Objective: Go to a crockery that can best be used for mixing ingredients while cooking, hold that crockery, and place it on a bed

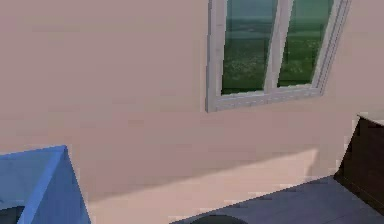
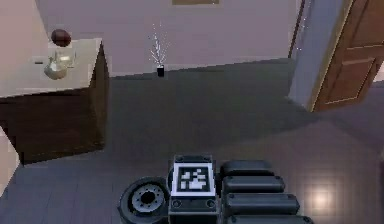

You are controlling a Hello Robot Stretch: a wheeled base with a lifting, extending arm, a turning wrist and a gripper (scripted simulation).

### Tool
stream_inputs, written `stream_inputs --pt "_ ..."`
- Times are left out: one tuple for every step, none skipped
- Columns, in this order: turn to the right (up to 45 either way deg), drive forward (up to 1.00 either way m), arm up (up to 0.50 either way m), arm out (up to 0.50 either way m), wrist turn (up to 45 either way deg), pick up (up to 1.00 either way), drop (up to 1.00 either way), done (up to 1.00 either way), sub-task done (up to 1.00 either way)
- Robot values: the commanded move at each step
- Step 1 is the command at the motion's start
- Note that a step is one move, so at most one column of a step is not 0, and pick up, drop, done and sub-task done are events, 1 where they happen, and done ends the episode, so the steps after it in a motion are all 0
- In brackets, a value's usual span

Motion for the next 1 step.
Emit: stream_inputs --pt "24.0 0.0 0.0 0.0 0.0 0.0 0.0 0.0 0.0"
